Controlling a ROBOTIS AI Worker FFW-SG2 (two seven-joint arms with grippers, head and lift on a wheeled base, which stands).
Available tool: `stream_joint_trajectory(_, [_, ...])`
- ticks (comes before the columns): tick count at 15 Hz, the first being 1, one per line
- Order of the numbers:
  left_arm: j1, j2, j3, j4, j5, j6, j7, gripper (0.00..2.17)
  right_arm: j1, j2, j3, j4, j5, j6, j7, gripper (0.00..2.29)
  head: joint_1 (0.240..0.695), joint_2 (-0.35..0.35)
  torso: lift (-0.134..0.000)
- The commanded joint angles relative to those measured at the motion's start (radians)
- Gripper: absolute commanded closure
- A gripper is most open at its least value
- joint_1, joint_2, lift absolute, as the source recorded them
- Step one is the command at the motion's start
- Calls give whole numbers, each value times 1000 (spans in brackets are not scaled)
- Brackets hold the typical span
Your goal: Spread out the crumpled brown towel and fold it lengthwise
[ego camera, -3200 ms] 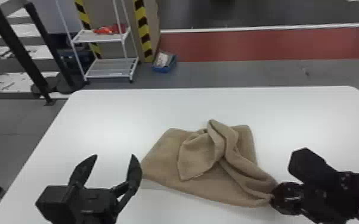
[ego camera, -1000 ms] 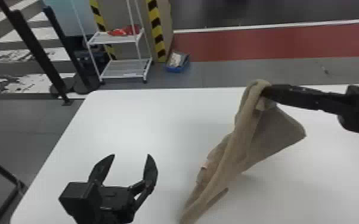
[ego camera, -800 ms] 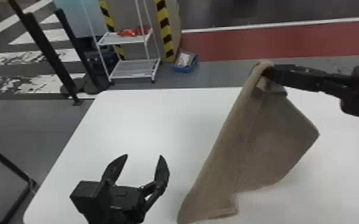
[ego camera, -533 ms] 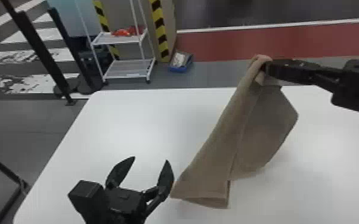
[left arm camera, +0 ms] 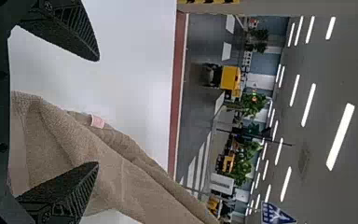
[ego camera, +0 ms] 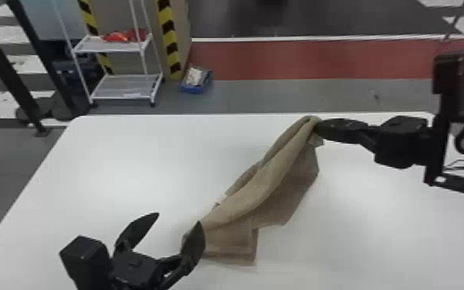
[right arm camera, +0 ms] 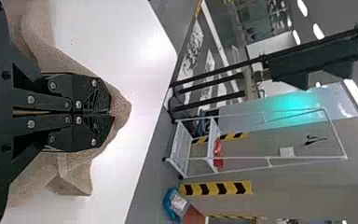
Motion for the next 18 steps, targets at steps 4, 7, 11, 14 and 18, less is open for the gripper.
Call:
stream_joint_trajectory(4, [5, -7, 0, -9, -6, 17, -14, 93, -38, 5, 57, 116, 102, 0, -54, 1315, 695, 28, -124])
stream_joint_trajectory(7, [5, -7, 0, -12, -12, 32, -25, 93, -45, 7, 84, 131, 112, 22, -94, 441, 695, 26, -124])
stream_joint_trajectory(11, [-25, -7, 3, -12, -54, 195, -146, 80, -25, 8, 98, 136, 141, 34, -164, 302, 695, 12, -124])
stream_joint_trajectory(14, [-33, -7, -23, -6, -86, 195, -178, 97, 2, 10, 86, 130, 137, 55, -223, 63, 695, -26, -124])
stream_joint_trajectory(18, [-36, -7, -38, -4, -117, 191, -209, 262, 25, 10, 48, 104, 114, 80, -237, 63, 695, -65, -124])
